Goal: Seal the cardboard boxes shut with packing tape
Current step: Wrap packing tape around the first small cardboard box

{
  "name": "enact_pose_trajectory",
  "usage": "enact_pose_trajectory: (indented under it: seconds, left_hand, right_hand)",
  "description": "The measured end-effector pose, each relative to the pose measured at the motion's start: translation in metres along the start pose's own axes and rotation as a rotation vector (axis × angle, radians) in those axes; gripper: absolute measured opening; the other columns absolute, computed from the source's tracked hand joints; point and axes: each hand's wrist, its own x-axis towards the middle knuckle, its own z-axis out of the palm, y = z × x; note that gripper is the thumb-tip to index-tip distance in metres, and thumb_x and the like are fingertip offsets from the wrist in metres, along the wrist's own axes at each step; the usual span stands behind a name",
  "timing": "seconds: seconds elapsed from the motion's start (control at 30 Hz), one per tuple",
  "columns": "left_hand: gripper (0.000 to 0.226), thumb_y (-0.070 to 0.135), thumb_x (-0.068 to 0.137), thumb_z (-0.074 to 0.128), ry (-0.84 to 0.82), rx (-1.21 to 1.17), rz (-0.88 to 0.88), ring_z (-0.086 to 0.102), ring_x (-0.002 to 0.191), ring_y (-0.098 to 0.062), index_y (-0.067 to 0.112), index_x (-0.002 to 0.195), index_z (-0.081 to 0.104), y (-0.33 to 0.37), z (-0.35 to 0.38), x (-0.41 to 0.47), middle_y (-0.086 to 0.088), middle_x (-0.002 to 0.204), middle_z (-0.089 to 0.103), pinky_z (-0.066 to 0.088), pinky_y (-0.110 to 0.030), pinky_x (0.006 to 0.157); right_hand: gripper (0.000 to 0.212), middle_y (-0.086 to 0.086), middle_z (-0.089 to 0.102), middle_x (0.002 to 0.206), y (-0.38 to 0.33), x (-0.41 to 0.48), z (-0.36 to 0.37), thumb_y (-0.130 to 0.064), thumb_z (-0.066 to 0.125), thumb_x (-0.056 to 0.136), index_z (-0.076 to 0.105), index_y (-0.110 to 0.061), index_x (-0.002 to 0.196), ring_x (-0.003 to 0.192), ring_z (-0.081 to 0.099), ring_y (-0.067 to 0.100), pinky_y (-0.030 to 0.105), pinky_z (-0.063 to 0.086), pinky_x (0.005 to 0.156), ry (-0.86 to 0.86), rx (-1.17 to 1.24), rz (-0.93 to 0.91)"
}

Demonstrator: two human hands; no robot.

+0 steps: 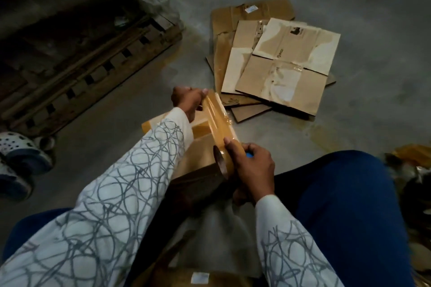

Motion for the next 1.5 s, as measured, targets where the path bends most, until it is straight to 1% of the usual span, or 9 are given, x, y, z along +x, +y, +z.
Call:
enact_pose_trajectory:
  seconds: [0.1,0.27,0.47,0.63,0.8,0.93,1.2,1.37,1.5]
  left_hand:
    - [0.019,0.02,0.08,0.083,-0.004,0.103,0.037,0.073,0.073,-0.016,0.006,0.088,0.072,0.004,0.007,0.032,-0.007,0.083,0.075,0.056,-0.028,0.058]
    - [0.027,0.032,0.08,0.083,-0.037,0.221,0.065,0.067,0.078,-0.015,0.009,0.088,0.072,-0.002,0.04,0.077,-0.002,0.085,0.07,0.058,-0.033,0.077]
    - [0.044,0.055,0.054,0.081,0.042,0.283,0.013,0.07,0.083,-0.024,0.019,0.077,0.071,-0.039,0.061,0.134,0.001,0.082,0.072,0.056,-0.048,0.09]
    - [0.031,0.051,0.073,0.076,-0.016,0.44,0.096,0.068,0.085,-0.022,0.022,0.067,0.068,-0.051,0.061,0.14,0.005,0.076,0.068,0.054,-0.048,0.094]
    - [0.051,0.044,0.08,0.074,-0.029,0.526,0.095,0.053,0.122,-0.027,0.03,0.126,0.059,-0.048,0.054,0.134,-0.004,0.133,0.06,0.044,-0.048,0.106]
    - [0.019,0.033,0.093,0.06,-0.021,0.476,0.312,0.061,0.112,-0.019,0.032,0.11,0.069,-0.048,0.059,0.122,0.004,0.117,0.069,0.047,-0.047,0.103]
    - [0.043,0.047,0.106,0.034,-0.116,0.585,0.163,0.035,0.13,-0.031,0.029,0.129,0.065,-0.062,0.074,0.102,-0.005,0.132,0.057,0.029,-0.041,0.109]
    - [0.041,0.046,0.106,0.034,-0.152,0.62,0.126,0.026,0.142,-0.034,0.029,0.125,0.067,-0.056,0.07,0.104,-0.006,0.135,0.055,0.019,-0.051,0.119]
    - [0.042,0.04,0.108,0.033,-0.153,0.647,0.162,0.037,0.137,-0.028,0.021,0.122,0.068,-0.051,0.072,0.097,-0.007,0.132,0.059,0.012,-0.047,0.122]
  right_hand:
    - [0.086,0.0,0.063,0.124,-0.002,0.004,0.001,-0.099,0.049,0.056,0.068,-0.031,0.104,0.12,0.056,0.023,0.048,0.048,0.101,0.006,-0.055,-0.021]
    - [0.054,0.002,0.066,0.117,-0.016,0.045,-0.002,-0.06,0.065,0.087,0.065,-0.019,0.122,0.096,0.054,0.011,0.025,0.042,0.076,0.097,-0.147,-0.083]
    - [0.055,0.005,0.067,0.118,-0.016,0.088,0.026,-0.062,0.064,0.088,0.063,-0.022,0.125,0.108,0.062,0.023,0.046,0.053,0.094,0.1,-0.313,-0.029]
    - [0.051,0.004,0.069,0.112,-0.012,0.1,0.036,-0.06,0.064,0.087,0.065,-0.022,0.12,0.103,0.064,0.024,0.048,0.054,0.09,0.137,-0.344,0.008]
    - [0.049,0.005,0.069,0.114,-0.012,0.099,0.035,-0.061,0.063,0.087,0.065,-0.024,0.12,0.106,0.063,0.025,0.049,0.051,0.094,0.133,-0.282,0.027]
    - [0.049,0.002,0.067,0.112,-0.009,0.095,0.032,-0.068,0.06,0.085,0.061,-0.03,0.117,0.106,0.061,0.024,0.051,0.05,0.095,0.095,-0.202,0.041]
    - [0.071,-0.001,0.066,0.106,-0.006,0.08,0.032,-0.089,0.041,0.074,0.063,-0.032,0.111,0.103,0.061,0.024,0.052,0.051,0.092,0.058,-0.219,0.031]
    - [0.054,0.007,0.067,0.116,-0.002,0.064,0.008,-0.062,0.061,0.089,0.067,-0.019,0.12,0.107,0.06,0.026,0.033,0.048,0.084,0.067,-0.222,0.123]
    - [0.054,0.006,0.06,0.135,0.015,0.046,0.0,-0.058,0.059,0.092,0.06,-0.025,0.135,0.123,0.056,0.029,0.038,0.047,0.096,0.054,-0.285,0.211]
